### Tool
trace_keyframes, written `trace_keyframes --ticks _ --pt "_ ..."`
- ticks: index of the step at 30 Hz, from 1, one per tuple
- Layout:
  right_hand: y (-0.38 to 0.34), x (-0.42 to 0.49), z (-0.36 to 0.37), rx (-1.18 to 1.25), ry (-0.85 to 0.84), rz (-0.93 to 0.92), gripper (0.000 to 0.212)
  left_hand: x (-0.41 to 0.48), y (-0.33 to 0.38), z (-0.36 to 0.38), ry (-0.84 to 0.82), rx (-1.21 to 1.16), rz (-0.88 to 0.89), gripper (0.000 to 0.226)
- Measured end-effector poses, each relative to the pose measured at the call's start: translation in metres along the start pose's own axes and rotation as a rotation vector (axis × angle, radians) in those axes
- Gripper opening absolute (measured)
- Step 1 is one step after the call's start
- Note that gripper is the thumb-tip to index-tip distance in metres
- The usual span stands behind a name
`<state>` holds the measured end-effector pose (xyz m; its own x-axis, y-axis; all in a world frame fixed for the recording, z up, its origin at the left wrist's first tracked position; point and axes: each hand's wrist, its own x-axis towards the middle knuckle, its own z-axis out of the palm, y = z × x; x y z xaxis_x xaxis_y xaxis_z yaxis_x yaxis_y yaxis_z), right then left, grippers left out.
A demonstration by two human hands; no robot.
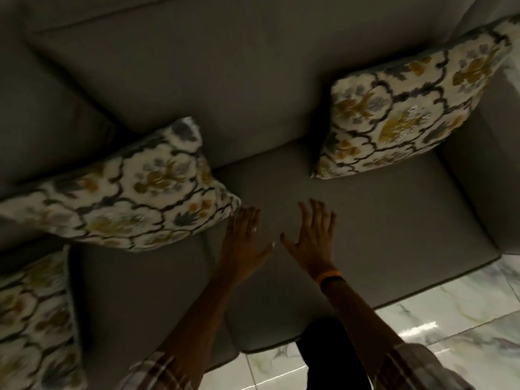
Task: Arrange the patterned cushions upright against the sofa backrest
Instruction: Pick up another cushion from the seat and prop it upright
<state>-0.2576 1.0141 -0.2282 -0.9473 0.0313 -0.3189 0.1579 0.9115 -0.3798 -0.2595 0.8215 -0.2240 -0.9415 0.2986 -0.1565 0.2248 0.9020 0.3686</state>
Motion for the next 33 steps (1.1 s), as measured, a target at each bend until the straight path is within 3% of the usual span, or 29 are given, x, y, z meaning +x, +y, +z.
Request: trace_keyframes --ticks 10,16,19,22,25,27,29,31,33 --pt "-0.288 -0.123 0.152 -0.118 -0.146 -0.175 0.087 -0.238 -0.265 -0.089 0.051 -0.059 -0.293 0.079" --pt "-0.462 -0.18 0.253 0.019 -0.18 -0.169 0.083 -0.384 -0.451 -0.139 0.084 -0.099 -0.56 0.083" --pt "-0.513 -0.189 0.302 0.216 -0.331 -0.046 0.096 -0.43 -0.528 -0.142 0.178 -0.333 -0.821 0.097" --pt "-0.542 -0.185 0.344 0.527 -0.476 0.161 0.126 -0.454 -0.59 -0.144 0.206 -0.626 -1.074 0.105" --pt "-0.57 -0.178 0.349 0.658 -0.437 0.282 0.117 -0.459 -0.636 -0.141 0.176 -0.997 -1.199 0.123" --pt "-0.59 -0.173 0.34 0.63 -0.424 0.285 0.11 -0.458 -0.652 -0.144 0.101 -1.189 -1.231 0.138" --pt "-0.594 -0.171 0.333 0.678 -0.368 0.235 0.097 -0.458 -0.653 -0.152 0.118 -1.24 -1.147 0.136" --pt "-0.603 -0.175 0.317 0.722 -0.348 0.138 0.074 -0.456 -0.649 -0.166 0.283 -1.195 -1.074 0.123" --pt "-0.607 -0.173 0.305 0.704 -0.308 0.03 0.078 -0.447 -0.648 -0.19 0.499 -1.117 -1.013 0.114"
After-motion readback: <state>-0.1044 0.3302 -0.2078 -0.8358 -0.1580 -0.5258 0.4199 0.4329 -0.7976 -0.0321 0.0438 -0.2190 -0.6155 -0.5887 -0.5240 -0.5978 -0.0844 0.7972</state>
